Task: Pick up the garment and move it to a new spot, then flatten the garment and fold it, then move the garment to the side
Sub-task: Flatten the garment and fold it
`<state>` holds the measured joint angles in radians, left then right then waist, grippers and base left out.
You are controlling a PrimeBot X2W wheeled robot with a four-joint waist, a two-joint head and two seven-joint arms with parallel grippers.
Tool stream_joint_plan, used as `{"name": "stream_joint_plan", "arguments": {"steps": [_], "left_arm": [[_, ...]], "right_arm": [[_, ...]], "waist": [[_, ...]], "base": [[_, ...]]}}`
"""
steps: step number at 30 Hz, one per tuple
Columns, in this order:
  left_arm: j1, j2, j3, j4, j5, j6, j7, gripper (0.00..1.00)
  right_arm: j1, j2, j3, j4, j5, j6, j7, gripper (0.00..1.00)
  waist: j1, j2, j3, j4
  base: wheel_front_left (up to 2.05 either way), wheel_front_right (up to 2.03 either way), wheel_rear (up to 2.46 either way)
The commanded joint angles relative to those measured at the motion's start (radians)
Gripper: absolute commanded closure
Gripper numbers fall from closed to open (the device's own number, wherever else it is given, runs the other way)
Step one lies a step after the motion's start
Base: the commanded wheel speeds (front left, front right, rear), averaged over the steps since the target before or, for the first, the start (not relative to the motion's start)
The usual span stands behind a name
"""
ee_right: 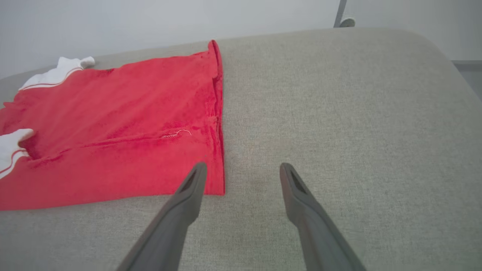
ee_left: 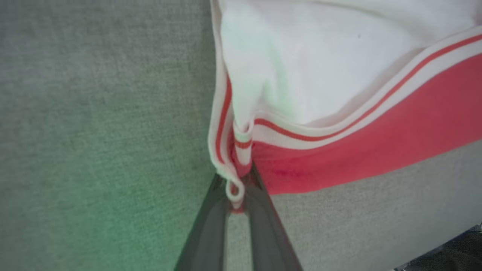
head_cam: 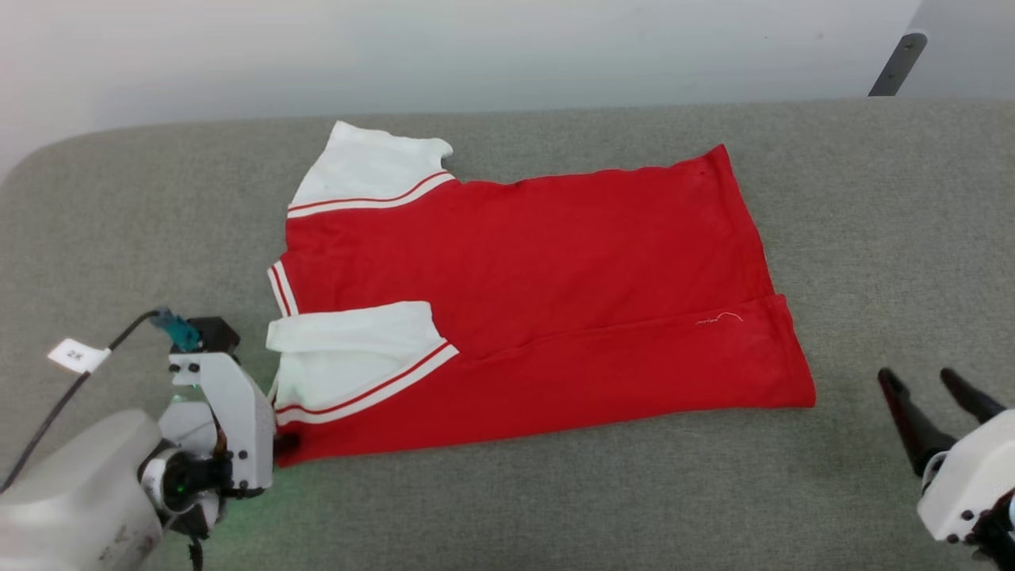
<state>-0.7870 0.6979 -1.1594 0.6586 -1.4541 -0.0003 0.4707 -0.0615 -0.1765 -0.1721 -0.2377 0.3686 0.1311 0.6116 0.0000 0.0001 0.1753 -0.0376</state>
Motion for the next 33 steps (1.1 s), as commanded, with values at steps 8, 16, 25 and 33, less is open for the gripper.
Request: {"name": "stream_joint_plan", "arguments": {"steps": [8,16,25,33], "left_arm": [[-0.028,-0.061,-0.013,0.031,0.024,-0.028,-0.014,1.00],[-0.069,-0.103,-0.016,0.048,0.046,-0.046,-0.020,1.00],[-0.101,-0.134,-0.018,0.068,0.061,-0.062,-0.028,1.00],[-0.103,-0.144,-0.013,0.096,0.053,-0.078,-0.034,1.00]], "right_arm": [[-0.076,-0.006,0.041,0.058,0.007,-0.001,0.167,0.00],[-0.198,-0.050,0.075,0.227,-0.016,-0.001,0.221,0.00],[-0.280,-0.057,0.106,0.425,-0.011,-0.001,0.233,0.00],[-0.309,-0.067,0.177,0.580,0.026,0.000,0.259,1.00]], "waist": [[0.0000,-0.0001,0.024,0.032],[0.0000,-0.0001,0.057,0.076],[0.0000,-0.0001,0.089,0.108],[0.0000,-0.0001,0.095,0.113]], "base": [[0.00,0.00,0.00],[0.00,0.00,0.00],[0.00,0.00,0.00],[0.00,0.00,0.00]]}}
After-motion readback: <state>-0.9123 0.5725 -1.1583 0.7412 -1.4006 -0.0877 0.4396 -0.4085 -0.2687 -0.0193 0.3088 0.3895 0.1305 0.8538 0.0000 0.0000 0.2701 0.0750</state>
